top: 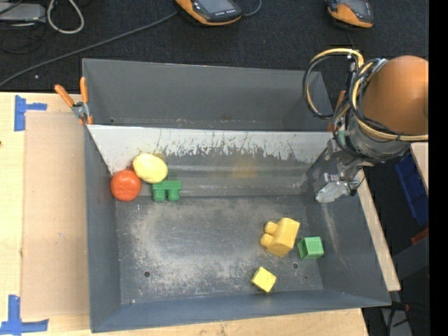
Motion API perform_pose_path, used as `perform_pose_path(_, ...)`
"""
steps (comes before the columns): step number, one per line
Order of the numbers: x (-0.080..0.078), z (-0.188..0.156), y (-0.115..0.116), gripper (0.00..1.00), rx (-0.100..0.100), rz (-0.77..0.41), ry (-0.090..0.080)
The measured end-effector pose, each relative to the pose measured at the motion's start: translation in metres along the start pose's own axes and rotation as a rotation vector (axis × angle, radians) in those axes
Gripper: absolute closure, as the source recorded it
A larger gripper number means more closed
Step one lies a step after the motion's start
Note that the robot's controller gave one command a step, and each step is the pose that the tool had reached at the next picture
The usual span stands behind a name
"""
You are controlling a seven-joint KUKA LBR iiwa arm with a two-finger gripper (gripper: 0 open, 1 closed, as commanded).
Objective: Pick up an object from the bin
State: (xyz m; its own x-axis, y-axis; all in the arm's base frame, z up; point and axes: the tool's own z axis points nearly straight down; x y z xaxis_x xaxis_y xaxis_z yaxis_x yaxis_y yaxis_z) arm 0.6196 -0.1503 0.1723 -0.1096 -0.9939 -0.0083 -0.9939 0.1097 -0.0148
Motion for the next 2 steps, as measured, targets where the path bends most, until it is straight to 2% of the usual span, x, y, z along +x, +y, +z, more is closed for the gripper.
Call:
perform_pose_path(1, 0.0, 0.051, 0.054, 1.0, -0.009, -0.214, -0.005)
perform_pose_path(2, 0.003, 0.057, 0.074, 1.0, -0.009, -0.351, -0.005)
